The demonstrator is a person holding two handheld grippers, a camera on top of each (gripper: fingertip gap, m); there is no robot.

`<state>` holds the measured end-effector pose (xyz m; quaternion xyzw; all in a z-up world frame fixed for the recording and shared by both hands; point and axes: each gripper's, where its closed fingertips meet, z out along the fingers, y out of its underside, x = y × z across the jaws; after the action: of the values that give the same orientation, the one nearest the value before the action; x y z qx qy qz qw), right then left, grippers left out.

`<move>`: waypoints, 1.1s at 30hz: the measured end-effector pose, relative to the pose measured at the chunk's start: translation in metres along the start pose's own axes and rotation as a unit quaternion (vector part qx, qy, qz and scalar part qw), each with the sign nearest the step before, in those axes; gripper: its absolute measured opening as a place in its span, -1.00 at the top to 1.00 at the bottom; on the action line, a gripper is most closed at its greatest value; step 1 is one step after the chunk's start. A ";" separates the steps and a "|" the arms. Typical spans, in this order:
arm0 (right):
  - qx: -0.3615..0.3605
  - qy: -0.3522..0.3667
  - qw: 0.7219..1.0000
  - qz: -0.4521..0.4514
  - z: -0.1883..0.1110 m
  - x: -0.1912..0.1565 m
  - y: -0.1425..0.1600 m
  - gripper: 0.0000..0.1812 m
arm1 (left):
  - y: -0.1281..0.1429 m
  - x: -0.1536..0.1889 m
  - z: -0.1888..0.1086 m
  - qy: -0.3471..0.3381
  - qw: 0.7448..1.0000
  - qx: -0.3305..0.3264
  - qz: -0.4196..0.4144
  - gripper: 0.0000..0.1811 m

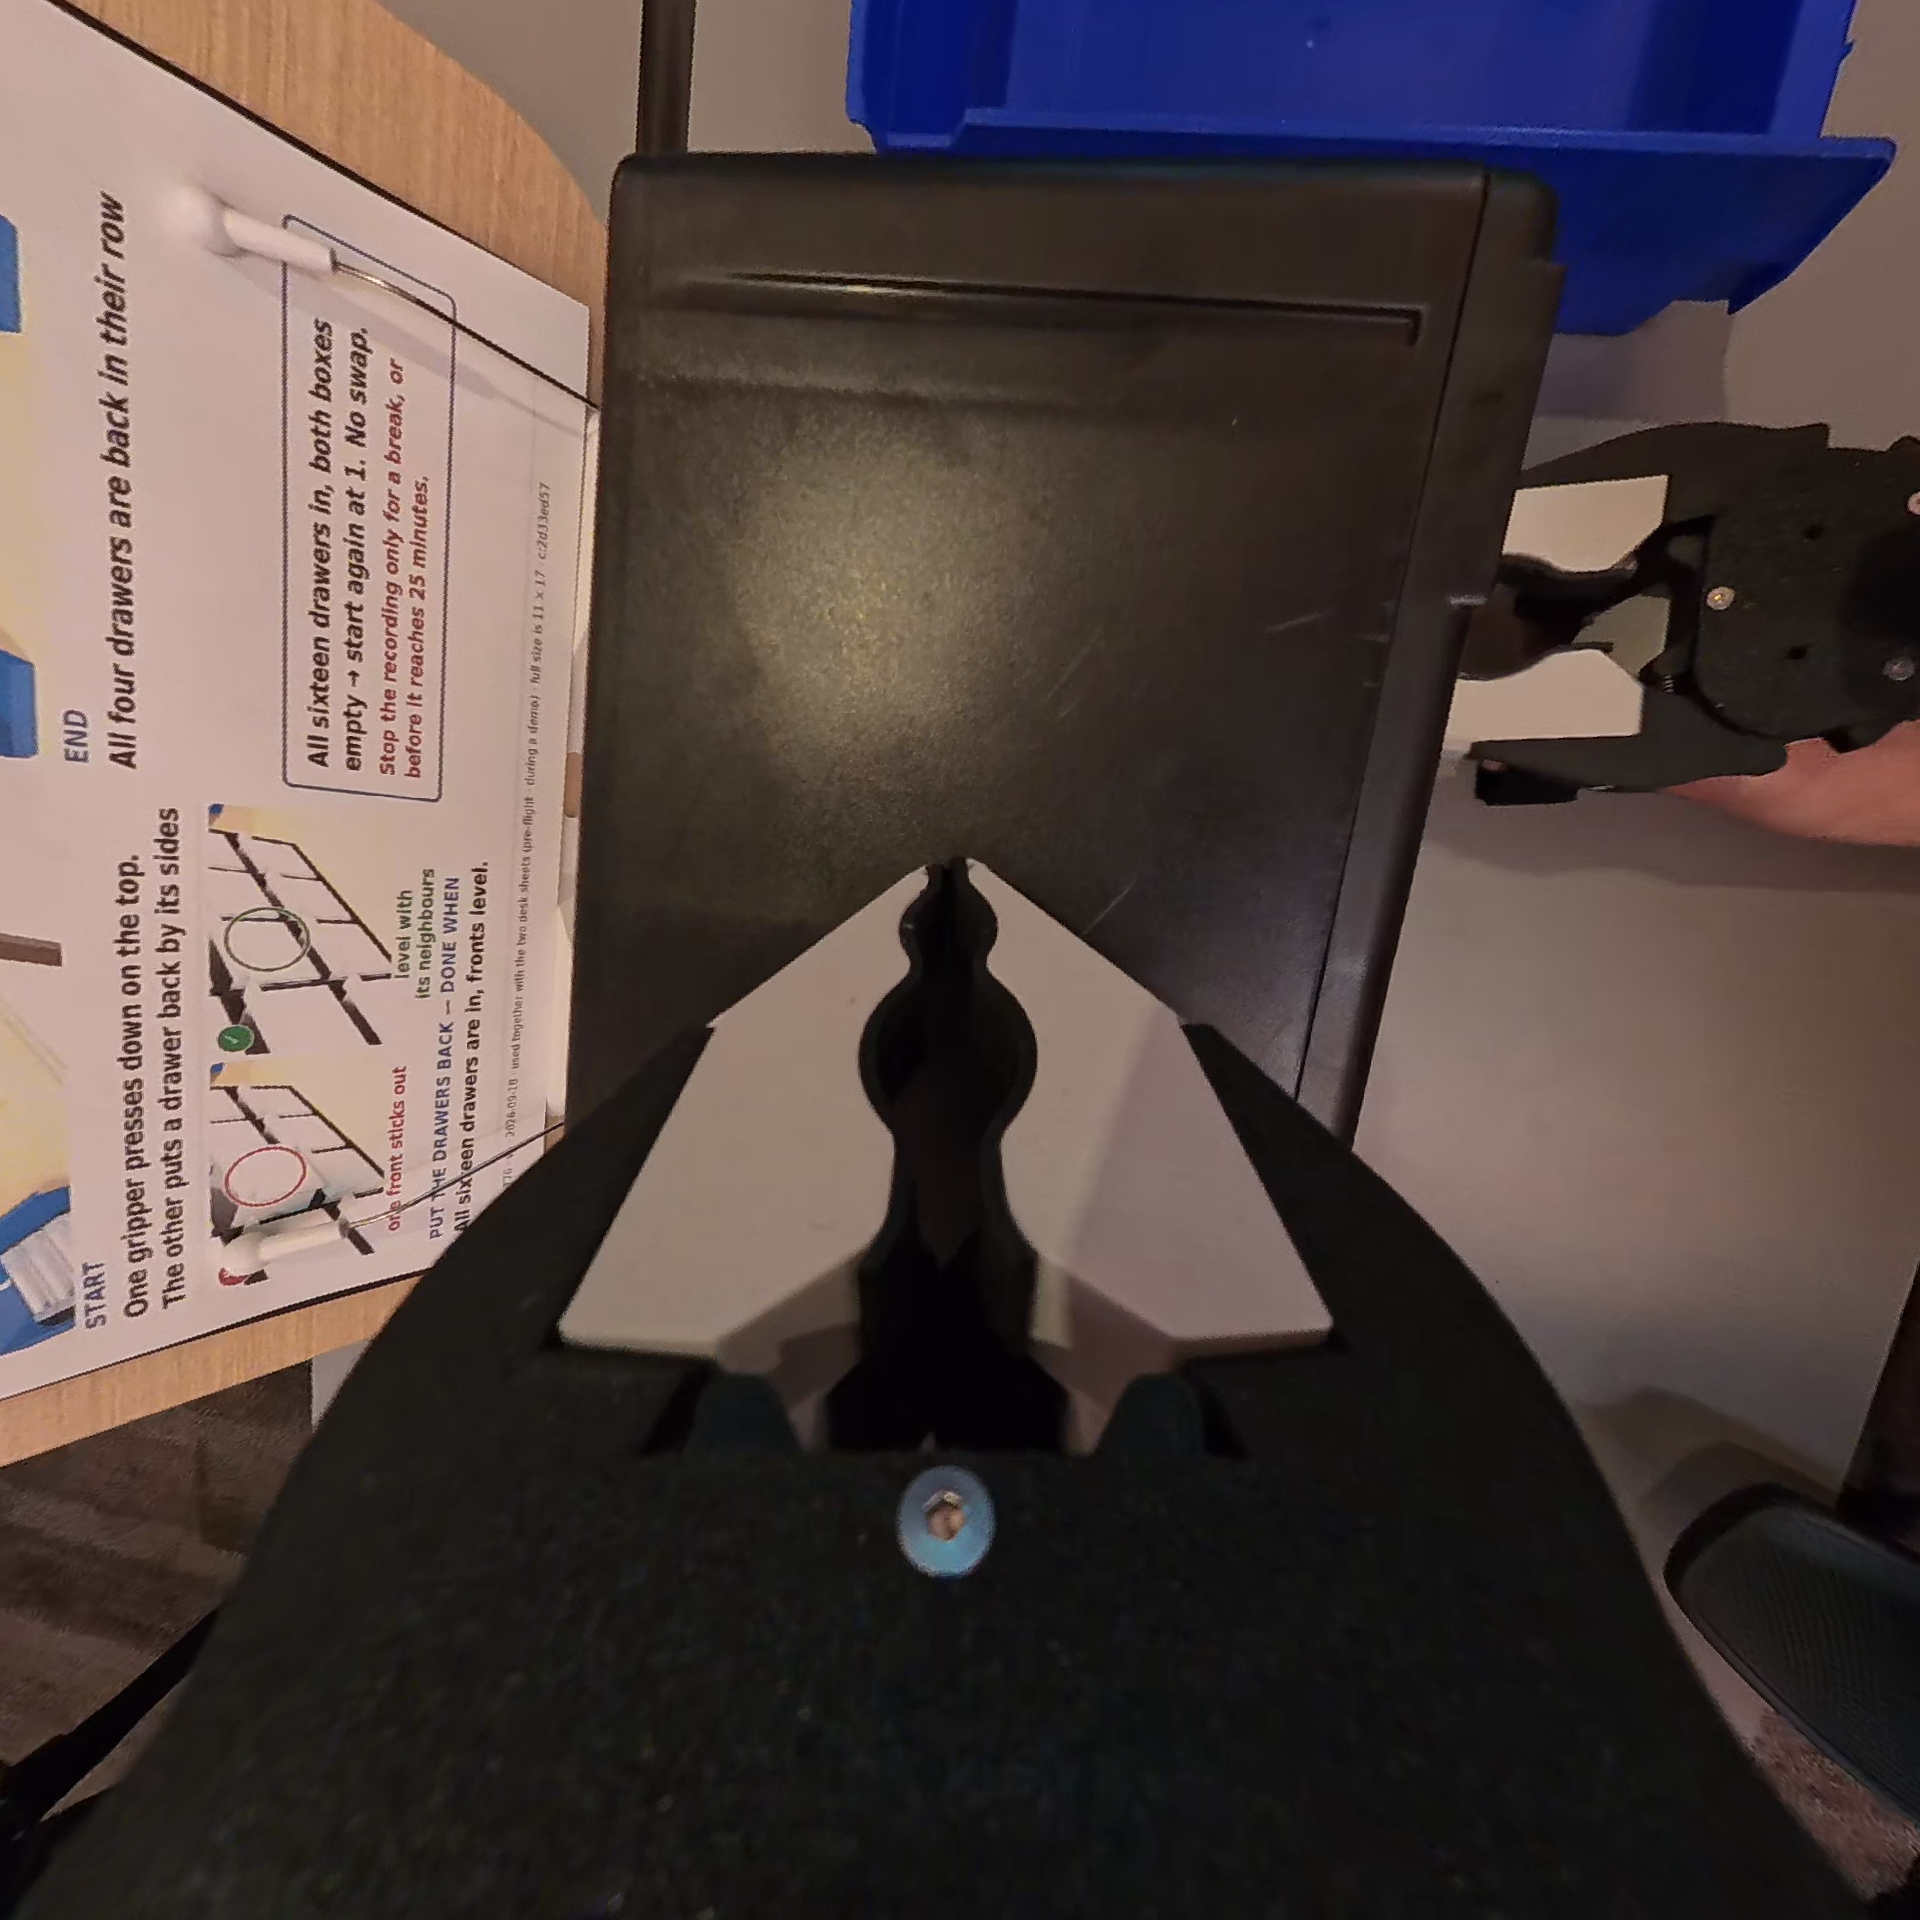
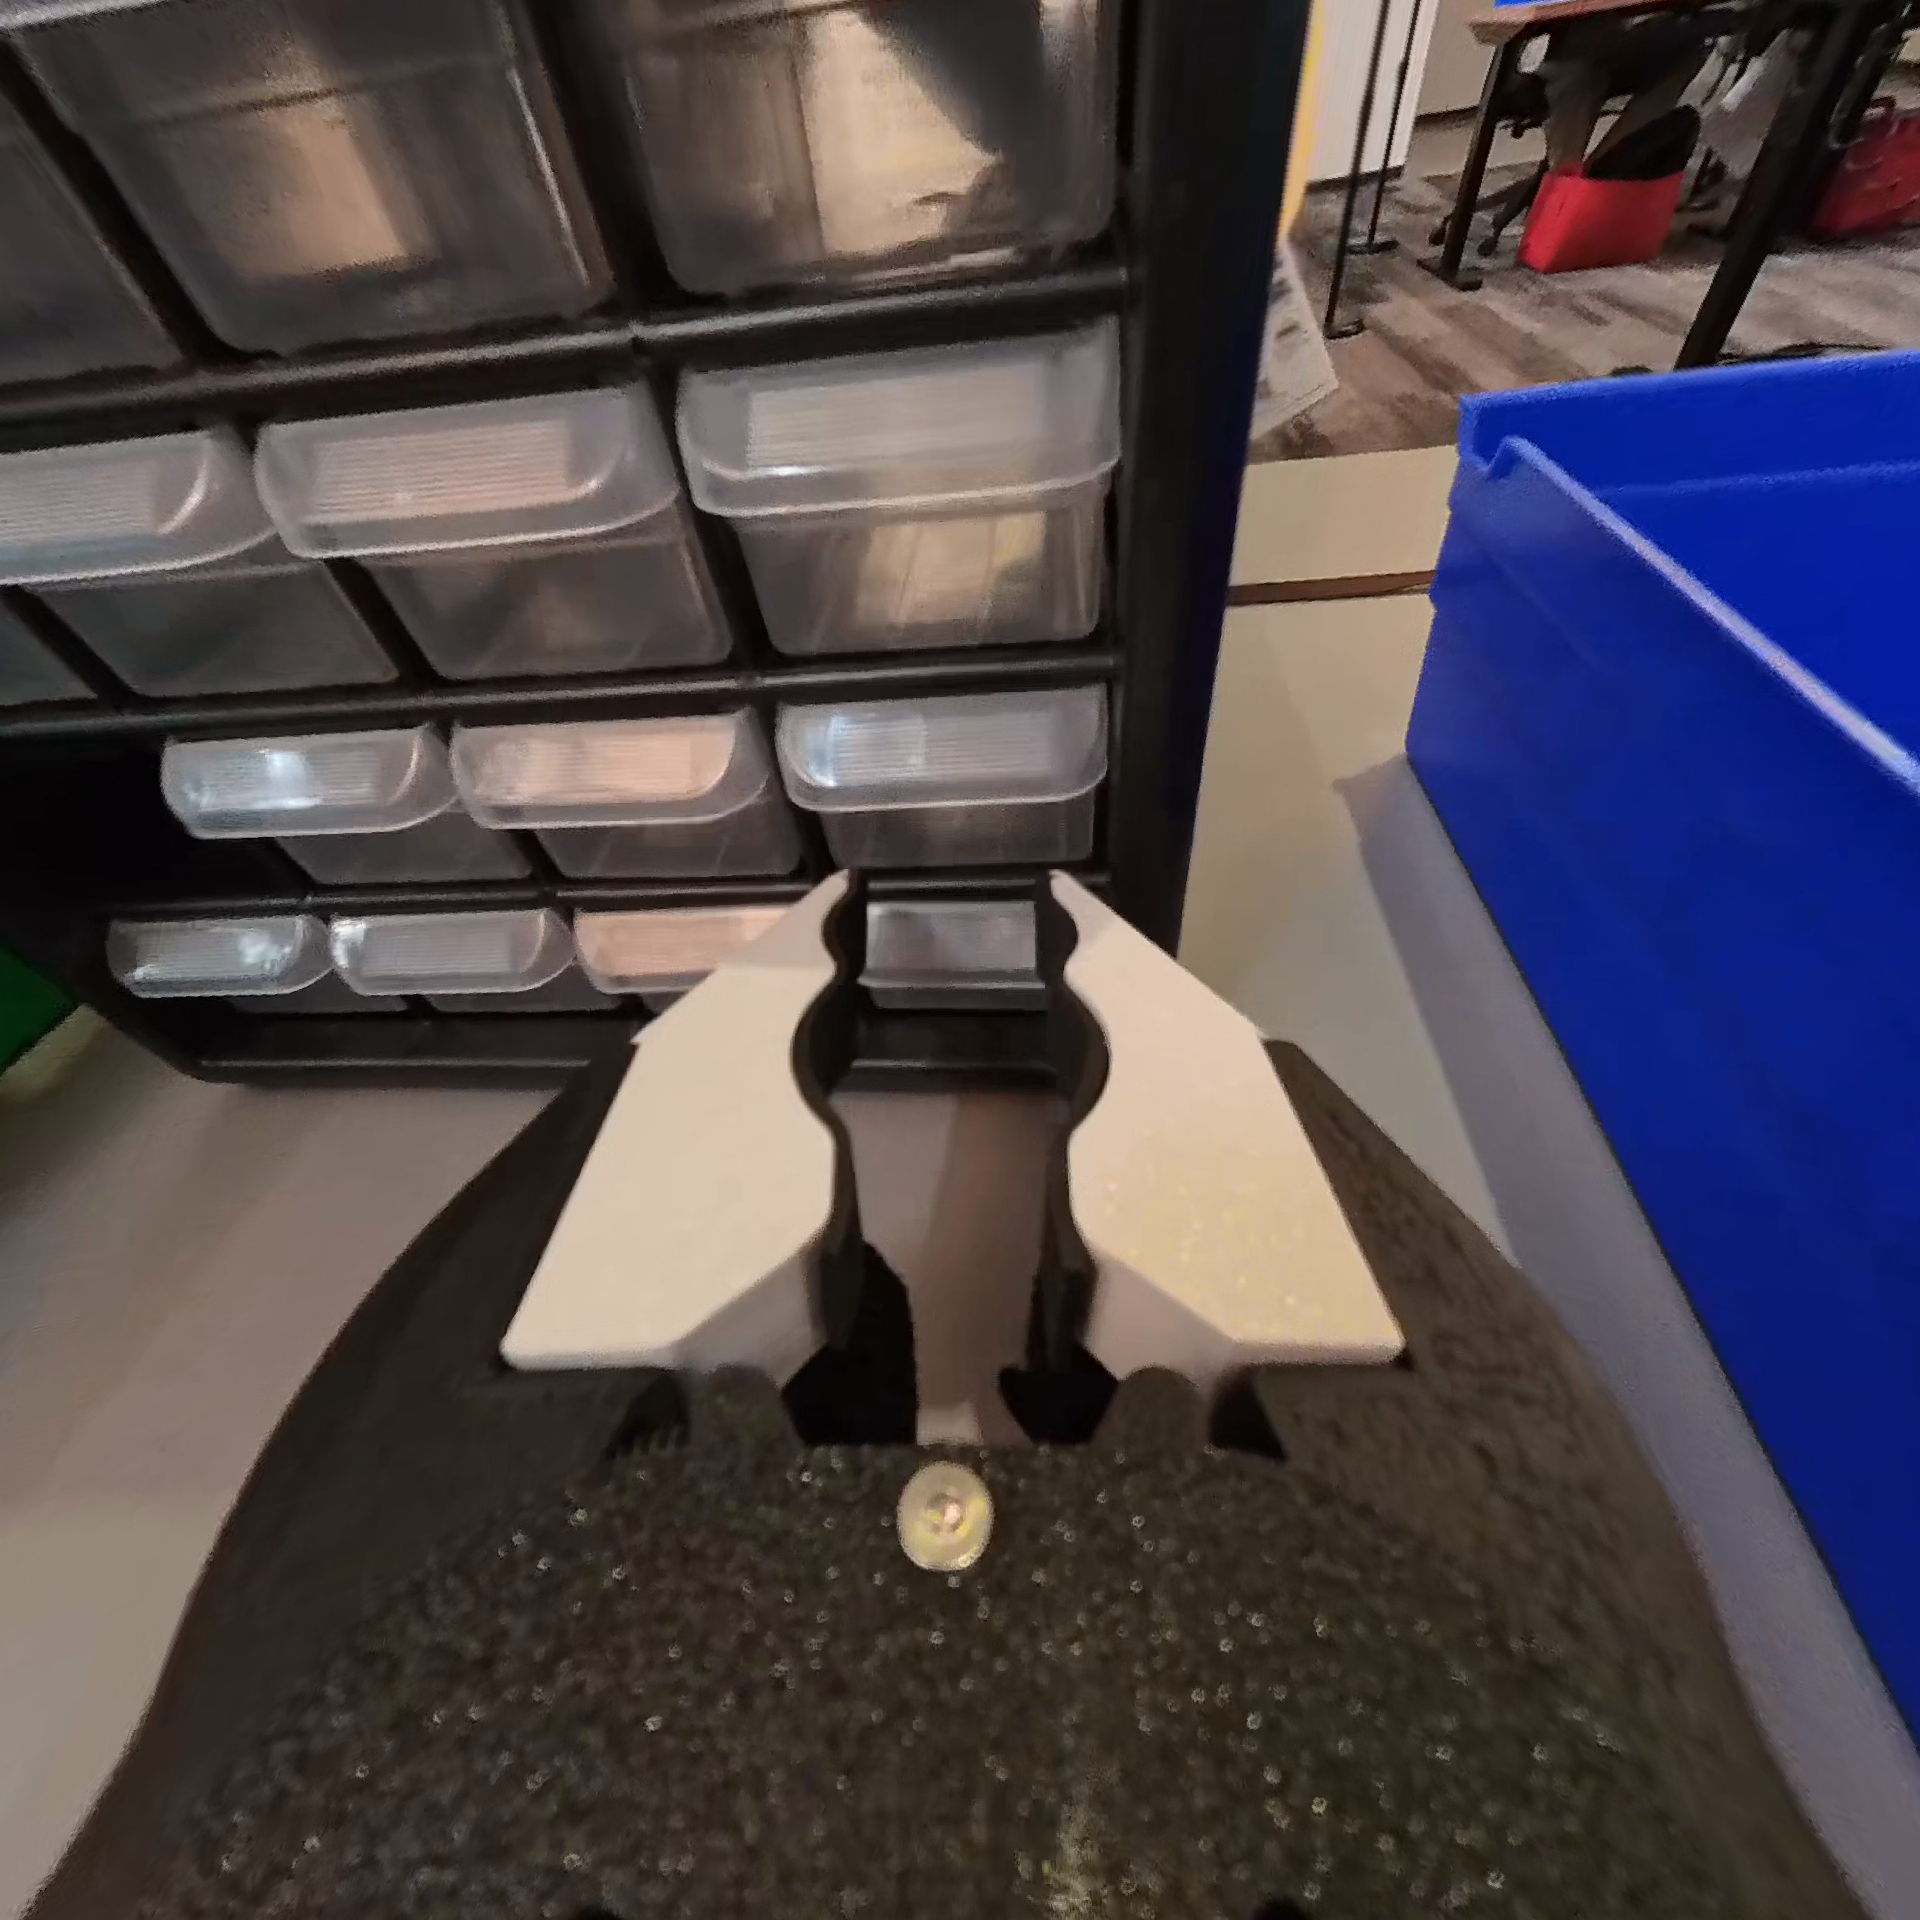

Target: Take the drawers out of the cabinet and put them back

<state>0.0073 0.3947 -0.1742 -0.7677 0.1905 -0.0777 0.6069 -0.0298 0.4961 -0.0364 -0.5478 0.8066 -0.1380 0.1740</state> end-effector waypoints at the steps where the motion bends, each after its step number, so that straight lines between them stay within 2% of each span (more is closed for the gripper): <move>1: 0.001 -0.005 1.000 0.001 -0.005 -0.001 0.000 0.64 | 0.000 0.000 0.000 0.001 1.000 0.002 -0.001 1.00; 4: 0.021 -0.015 1.000 -0.002 -0.026 -0.005 -0.009 0.61 | 0.000 0.000 0.000 0.002 1.000 0.014 -0.008 1.00; 6: 0.047 -0.036 0.998 -0.020 -0.042 -0.012 -0.035 0.60 | -0.001 0.000 0.000 0.001 0.999 0.029 -0.016 1.00; 9: 0.090 -0.094 0.989 -0.062 -0.066 -0.030 -0.106 0.67 | -0.001 -0.001 -0.001 -0.012 0.998 0.055 -0.007 1.00; 11: 0.103 -0.146 0.979 -0.093 -0.076 -0.046 -0.163 0.72 | -0.004 0.010 -0.004 0.026 0.996 0.084 -0.023 0.98; 12: 0.102 -0.159 0.976 -0.112 -0.077 -0.052 -0.189 0.75 | -0.009 0.014 -0.012 0.047 0.991 0.120 -0.041 0.85; 14: 0.083 -0.193 0.964 -0.163 -0.067 -0.069 -0.229 1.00 | -0.013 0.005 -0.037 0.045 0.978 0.189 -0.080 0.81; 15: 0.053 -0.225 0.953 -0.194 -0.055 -0.082 -0.236 1.00 | -0.007 -0.003 -0.051 0.031 0.972 0.212 -0.093 0.78; 16: -0.004 -0.260 0.937 -0.233 -0.039 -0.094 -0.230 1.00 | 0.004 -0.012 -0.063 0.008 0.969 0.223 -0.102 0.77; 18: -0.128 -0.309 0.882 -0.332 -0.012 -0.105 -0.203 1.00 | 0.045 -0.029 -0.080 -0.038 0.970 0.206 -0.123 0.77; 21: -0.202 -0.355 0.805 -0.431 0.011 -0.113 -0.183 1.00 | 0.133 -0.044 -0.083 -0.103 0.973 0.116 -0.173 0.77; 24: -0.265 -0.381 0.745 -0.478 0.024 -0.114 -0.168 1.00 | 0.226 -0.023 -0.064 -0.110 0.980 -0.015 -0.165 0.75; 27: -0.324 -0.402 0.703 -0.488 0.032 -0.114 -0.152 1.00 | 0.309 -0.003 -0.035 -0.114 0.971 -0.162 -0.137 0.72; 29: -0.352 -0.409 0.683 -0.492 0.037 -0.113 -0.142 1.00 | 0.345 0.008 -0.014 -0.104 0.960 -0.225 -0.128 0.70; 30: -0.349 -0.416 0.686 -0.484 0.039 -0.118 -0.143 1.00 | 0.356 0.011 -0.004 -0.097 0.956 -0.244 -0.131 0.70; 33: -0.371 -0.420 0.670 -0.487 0.038 -0.121 -0.140 1.00 | 0.374 0.008 0.015 -0.090 0.950 -0.259 -0.147 0.71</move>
<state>-0.0627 0.5024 -0.0352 -0.8648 -0.4724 0.0453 0.1638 -0.3384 0.6231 -0.2059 -0.6963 0.7065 0.1016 0.0756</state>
